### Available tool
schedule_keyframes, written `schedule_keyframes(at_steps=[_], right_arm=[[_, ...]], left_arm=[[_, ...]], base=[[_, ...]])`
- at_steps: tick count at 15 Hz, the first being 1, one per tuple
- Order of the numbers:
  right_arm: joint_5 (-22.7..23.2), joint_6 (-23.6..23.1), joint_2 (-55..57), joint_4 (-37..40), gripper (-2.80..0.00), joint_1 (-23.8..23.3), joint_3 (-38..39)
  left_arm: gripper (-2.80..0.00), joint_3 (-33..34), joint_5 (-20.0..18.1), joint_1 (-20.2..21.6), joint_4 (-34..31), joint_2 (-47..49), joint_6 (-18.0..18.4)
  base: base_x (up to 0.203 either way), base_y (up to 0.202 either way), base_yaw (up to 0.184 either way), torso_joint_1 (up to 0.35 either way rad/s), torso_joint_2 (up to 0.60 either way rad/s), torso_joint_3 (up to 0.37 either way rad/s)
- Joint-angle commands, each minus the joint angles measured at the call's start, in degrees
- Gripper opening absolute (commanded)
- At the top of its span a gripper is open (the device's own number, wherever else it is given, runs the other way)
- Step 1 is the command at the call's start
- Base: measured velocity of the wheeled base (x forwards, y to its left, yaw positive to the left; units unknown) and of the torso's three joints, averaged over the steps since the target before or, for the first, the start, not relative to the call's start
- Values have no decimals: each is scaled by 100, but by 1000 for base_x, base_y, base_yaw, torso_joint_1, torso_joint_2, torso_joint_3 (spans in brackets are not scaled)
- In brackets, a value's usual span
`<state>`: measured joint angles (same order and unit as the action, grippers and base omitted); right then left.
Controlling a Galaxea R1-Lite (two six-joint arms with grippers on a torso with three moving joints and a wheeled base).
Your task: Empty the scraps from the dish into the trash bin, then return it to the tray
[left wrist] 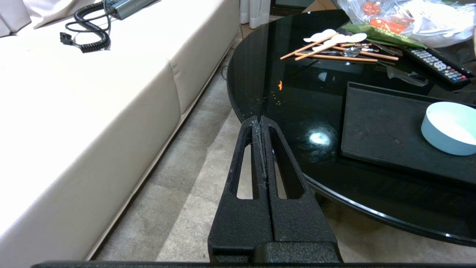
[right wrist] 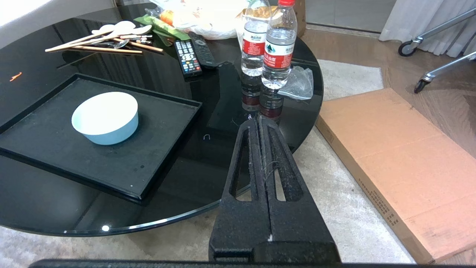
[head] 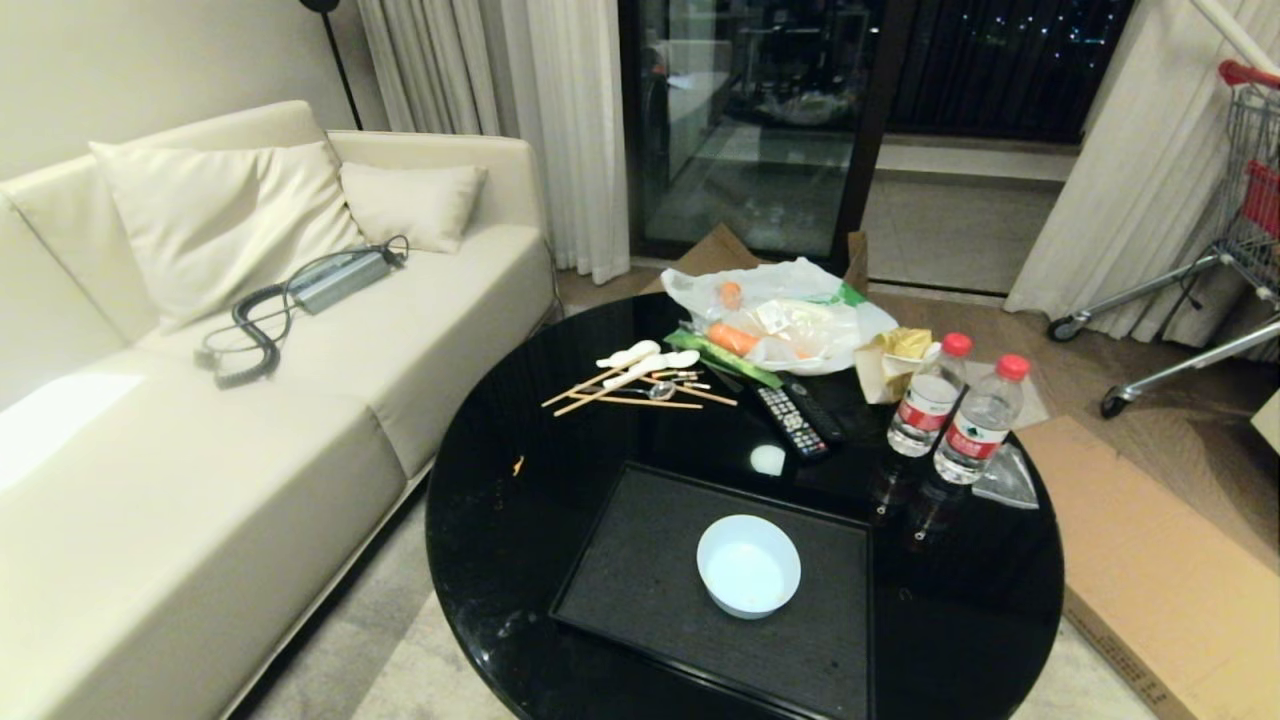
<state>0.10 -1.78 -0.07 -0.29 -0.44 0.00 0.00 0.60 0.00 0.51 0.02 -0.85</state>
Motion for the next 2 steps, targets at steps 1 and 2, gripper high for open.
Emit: schedule_keyframes(at_steps=[1, 2], right_arm=[[-1, 2, 7, -6, -280, 0, 0], [-1, 2, 7, -6, -280, 0, 0]], left_arm=[[-280, 0, 2, 0, 2, -2, -3], [-280, 0, 2, 9, 2, -2, -3]], base=[[0, 0, 0, 0, 0, 0], [0, 0, 0, 0, 0, 0]])
